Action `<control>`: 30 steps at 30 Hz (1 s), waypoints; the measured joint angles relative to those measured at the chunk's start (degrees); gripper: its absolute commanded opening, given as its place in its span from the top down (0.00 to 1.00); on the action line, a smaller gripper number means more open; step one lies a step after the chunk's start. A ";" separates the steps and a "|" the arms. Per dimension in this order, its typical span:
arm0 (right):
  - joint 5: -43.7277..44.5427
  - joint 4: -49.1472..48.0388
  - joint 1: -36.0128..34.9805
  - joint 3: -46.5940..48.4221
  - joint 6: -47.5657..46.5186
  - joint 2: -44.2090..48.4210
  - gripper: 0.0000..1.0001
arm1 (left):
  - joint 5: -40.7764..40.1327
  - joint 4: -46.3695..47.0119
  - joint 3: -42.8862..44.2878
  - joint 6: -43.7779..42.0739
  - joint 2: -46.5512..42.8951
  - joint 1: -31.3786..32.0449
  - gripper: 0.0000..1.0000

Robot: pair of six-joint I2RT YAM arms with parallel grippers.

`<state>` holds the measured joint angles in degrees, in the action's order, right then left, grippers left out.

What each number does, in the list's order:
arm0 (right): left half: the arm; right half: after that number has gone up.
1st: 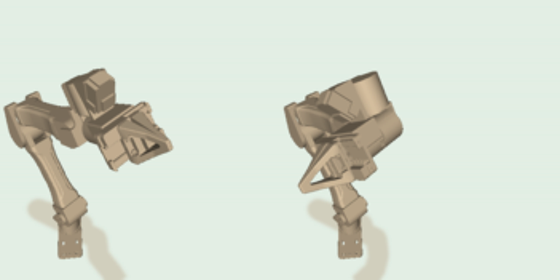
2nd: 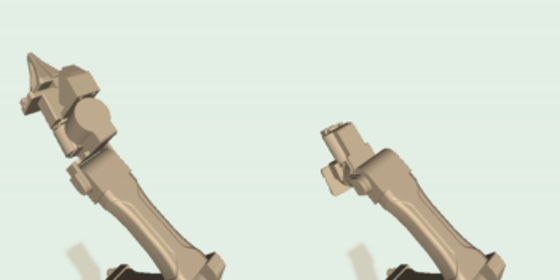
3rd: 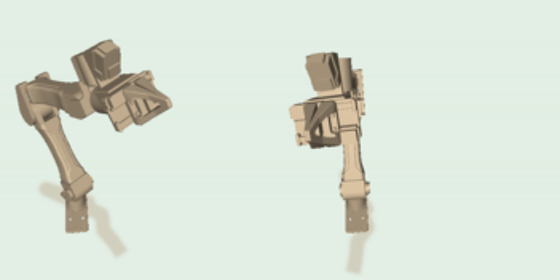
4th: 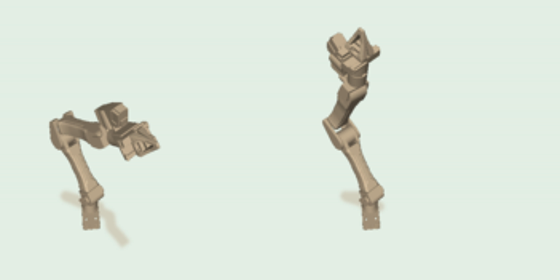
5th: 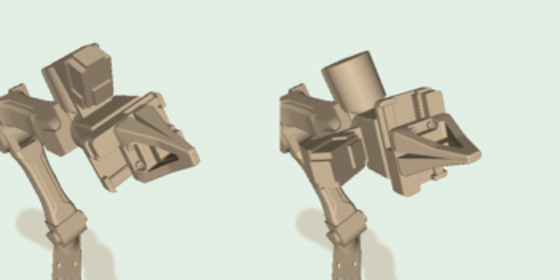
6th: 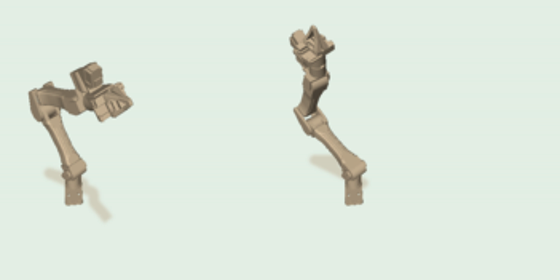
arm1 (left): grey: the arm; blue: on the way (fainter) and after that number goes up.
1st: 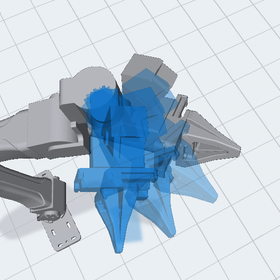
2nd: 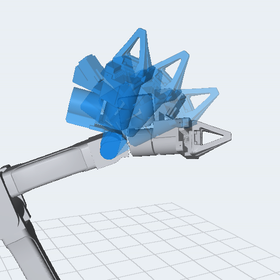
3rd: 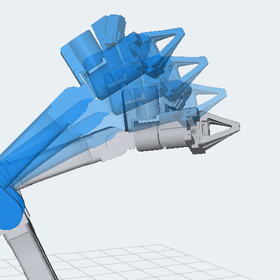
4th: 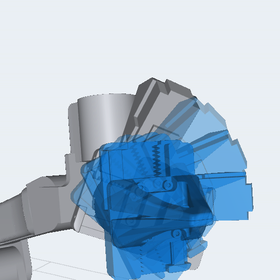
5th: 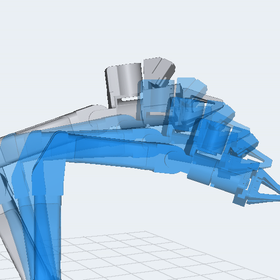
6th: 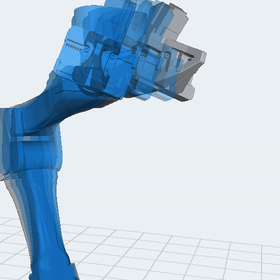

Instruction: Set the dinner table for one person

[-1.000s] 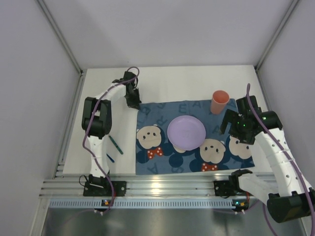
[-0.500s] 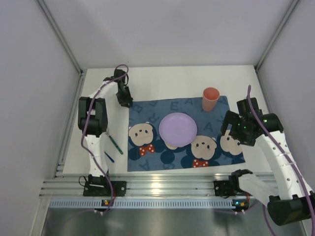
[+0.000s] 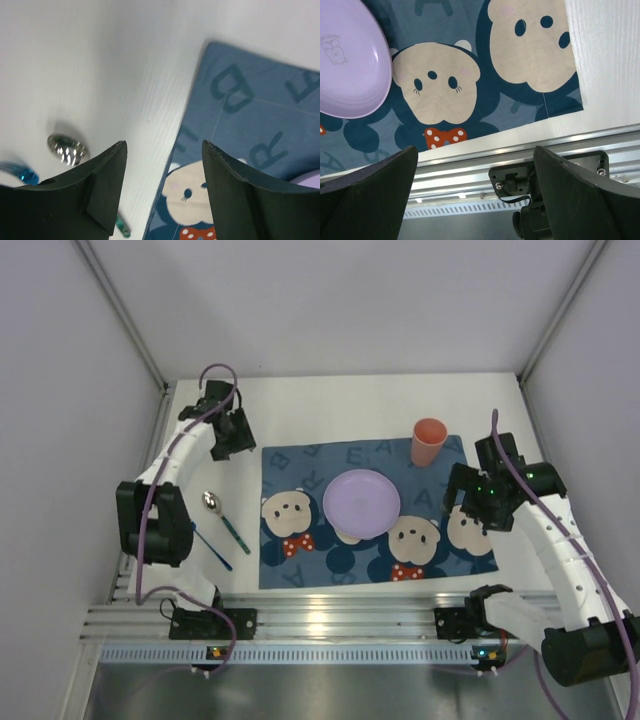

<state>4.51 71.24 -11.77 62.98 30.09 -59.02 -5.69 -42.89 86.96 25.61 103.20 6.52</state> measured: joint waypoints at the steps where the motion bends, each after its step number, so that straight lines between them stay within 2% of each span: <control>1: -0.17 -0.28 0.00 0.00 -0.17 -0.35 0.00 | -0.76 0.39 -2.93 0.31 -2.89 -0.02 0.34; 5: -0.81 -1.20 0.00 0.00 -1.22 -0.79 0.00 | -2.95 0.20 -16.55 1.97 -11.87 -0.02 0.37; 11: -1.81 -2.84 0.00 -1.07 -2.97 -0.79 0.00 | -4.28 -0.48 -28.63 3.28 -13.99 -0.02 0.41; 30: -2.01 -3.19 0.00 -1.88 -5.73 -0.79 0.00 | -7.15 1.66 -34.29 6.75 -15.91 -0.13 0.46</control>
<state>2.50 68.05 -11.77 61.10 24.36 -59.81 -12.84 -41.23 52.66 32.36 87.29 6.39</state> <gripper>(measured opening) 0.996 0.551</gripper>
